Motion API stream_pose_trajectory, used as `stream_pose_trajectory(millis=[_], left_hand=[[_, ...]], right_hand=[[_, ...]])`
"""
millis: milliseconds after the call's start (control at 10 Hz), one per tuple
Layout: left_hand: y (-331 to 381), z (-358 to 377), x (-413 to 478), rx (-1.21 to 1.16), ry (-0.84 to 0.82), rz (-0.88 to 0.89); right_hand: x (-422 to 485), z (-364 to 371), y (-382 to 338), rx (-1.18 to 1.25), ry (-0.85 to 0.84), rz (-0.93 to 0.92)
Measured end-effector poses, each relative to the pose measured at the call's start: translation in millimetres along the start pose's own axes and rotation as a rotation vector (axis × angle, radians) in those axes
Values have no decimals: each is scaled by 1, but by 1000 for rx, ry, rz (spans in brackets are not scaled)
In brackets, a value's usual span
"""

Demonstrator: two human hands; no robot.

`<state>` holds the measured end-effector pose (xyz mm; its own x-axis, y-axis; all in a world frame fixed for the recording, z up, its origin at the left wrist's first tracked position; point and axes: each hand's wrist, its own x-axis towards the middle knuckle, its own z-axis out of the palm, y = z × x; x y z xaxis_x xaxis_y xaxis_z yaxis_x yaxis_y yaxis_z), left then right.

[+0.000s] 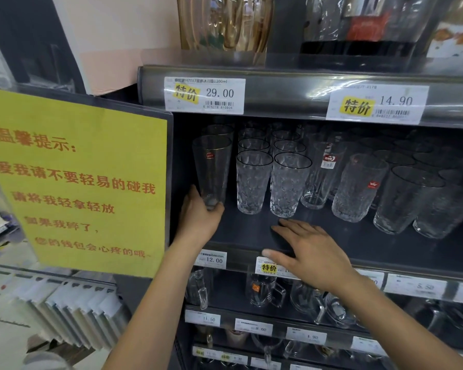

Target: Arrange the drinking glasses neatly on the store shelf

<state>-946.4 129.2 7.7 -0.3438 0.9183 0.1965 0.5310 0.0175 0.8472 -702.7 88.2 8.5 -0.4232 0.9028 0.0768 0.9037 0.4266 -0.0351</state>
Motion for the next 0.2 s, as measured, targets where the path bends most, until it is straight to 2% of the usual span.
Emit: stream_pose_trajectory(millis=[200], left_hand=[[11, -5, -35, 14, 13, 54]], right_hand=[[-7, -17, 5, 448, 38, 84]])
